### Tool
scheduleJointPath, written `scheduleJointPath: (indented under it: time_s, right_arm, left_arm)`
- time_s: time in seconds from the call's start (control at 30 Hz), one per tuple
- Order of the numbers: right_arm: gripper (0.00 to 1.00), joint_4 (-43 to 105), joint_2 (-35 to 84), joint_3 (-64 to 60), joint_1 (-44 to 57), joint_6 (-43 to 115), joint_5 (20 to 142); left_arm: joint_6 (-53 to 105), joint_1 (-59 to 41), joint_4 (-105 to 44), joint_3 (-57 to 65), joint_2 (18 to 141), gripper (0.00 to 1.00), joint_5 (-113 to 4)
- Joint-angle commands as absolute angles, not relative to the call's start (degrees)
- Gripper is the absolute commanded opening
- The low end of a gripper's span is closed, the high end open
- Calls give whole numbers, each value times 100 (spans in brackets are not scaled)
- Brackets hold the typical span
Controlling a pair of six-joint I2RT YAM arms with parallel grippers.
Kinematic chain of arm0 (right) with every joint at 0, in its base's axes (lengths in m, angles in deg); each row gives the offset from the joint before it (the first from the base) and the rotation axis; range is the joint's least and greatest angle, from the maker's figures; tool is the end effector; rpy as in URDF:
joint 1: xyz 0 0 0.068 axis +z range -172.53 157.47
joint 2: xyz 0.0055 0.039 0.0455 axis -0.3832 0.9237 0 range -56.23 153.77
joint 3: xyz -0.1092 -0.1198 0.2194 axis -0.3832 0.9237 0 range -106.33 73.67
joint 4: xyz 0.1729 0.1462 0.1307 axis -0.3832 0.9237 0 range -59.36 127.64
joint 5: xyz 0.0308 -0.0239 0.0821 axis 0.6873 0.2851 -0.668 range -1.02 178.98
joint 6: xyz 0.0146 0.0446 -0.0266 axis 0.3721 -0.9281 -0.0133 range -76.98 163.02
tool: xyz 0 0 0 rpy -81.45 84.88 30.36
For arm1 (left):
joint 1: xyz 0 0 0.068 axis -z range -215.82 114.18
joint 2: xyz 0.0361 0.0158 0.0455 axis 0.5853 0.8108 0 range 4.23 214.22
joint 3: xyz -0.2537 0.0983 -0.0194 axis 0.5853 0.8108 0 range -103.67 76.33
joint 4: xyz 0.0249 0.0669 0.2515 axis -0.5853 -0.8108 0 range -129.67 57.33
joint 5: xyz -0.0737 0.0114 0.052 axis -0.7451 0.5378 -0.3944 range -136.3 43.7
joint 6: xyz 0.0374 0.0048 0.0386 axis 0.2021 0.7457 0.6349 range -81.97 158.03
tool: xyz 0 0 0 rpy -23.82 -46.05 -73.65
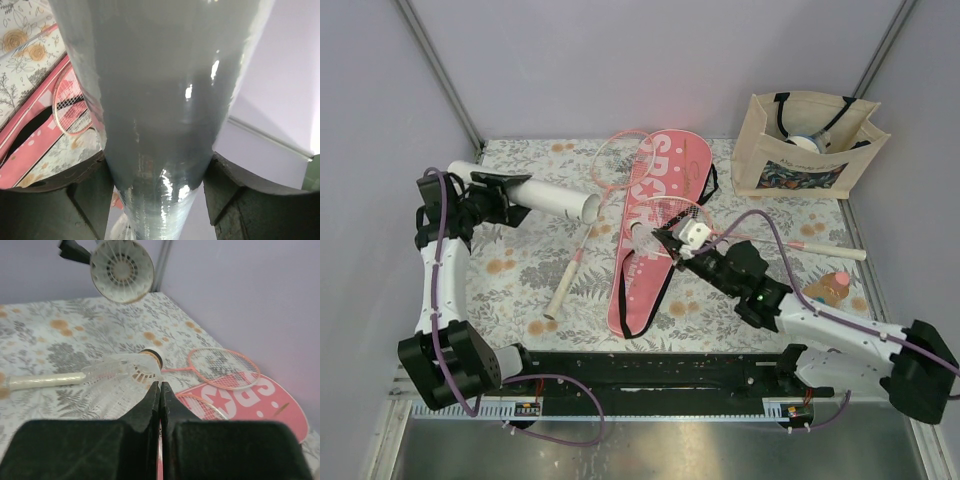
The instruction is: Pack up the badminton gear
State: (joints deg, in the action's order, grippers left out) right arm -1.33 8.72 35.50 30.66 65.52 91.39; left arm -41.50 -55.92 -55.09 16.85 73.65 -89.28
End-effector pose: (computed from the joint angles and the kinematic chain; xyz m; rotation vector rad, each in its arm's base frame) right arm 0.1588 0.2097 0.3057 -0.8886 1.1999 0.4021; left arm 0.2558 0.0678 0.3239 -1.3995 1.8181 -1.3784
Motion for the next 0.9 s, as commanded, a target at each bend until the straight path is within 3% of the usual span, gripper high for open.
scheduleJointPath:
  time_s: [0.0, 0.5, 0.87]
  right_arm:
    - [0, -311, 153, 3931, 3047, 5402, 8301]
    - [0, -733, 670, 3263, 3143, 4900, 7773]
    - [1, -1497, 1618, 2947, 3609, 5321, 9158]
  left_arm:
    - [-3572, -5306, -5324, 1622, 7401, 43, -9384]
    - [-3395, -4488, -5350, 1902, 7243, 43, -9165]
    - [-4159, -4233, -4877, 2570, 6857, 43, -8981]
